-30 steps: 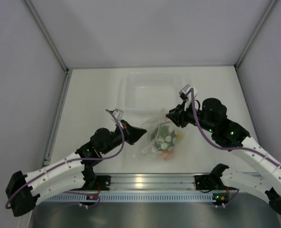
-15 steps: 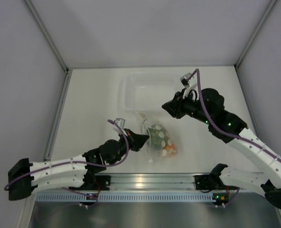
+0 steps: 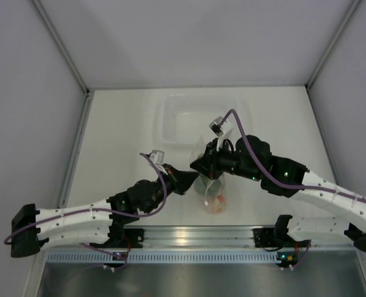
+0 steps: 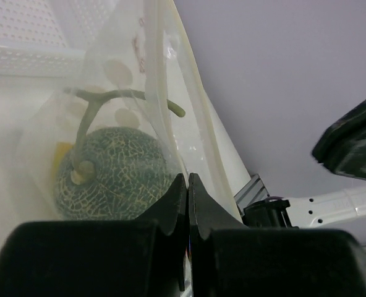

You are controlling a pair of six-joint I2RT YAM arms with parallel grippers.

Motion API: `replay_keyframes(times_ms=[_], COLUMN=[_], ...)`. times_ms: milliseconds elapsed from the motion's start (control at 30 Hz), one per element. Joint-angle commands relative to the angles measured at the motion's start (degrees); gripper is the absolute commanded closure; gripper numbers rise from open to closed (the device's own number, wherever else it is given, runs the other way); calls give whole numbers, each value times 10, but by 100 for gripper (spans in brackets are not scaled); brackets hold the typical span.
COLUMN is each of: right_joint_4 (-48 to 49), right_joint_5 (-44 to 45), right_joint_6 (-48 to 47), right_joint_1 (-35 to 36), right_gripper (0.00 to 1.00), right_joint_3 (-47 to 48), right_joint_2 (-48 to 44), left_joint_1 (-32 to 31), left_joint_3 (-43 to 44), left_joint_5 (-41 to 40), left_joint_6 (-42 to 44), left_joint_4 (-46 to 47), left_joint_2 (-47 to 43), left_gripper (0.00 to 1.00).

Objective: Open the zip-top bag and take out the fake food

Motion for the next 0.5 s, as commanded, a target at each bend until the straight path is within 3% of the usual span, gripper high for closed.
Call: replay_keyframes(times_ms=[0, 233, 467], right_joint_4=[13, -11, -24], right_joint_5=[75, 193, 216], right_joint_6=[30, 55, 51], right_joint_1=[21, 21, 21], right_gripper=[96, 96, 91], right_joint_3=[-11, -67, -119], right_joint_2=[0, -32, -82], left_joint_1=[-5, -30, -41], left_joint_3=[37, 60, 59], left_joint_5=[1, -29, -51], left_joint_6=[20, 22, 11], left_joint_4=[50, 51, 53], left_joint_2=[-12, 28, 49], left_gripper=[100, 100, 100])
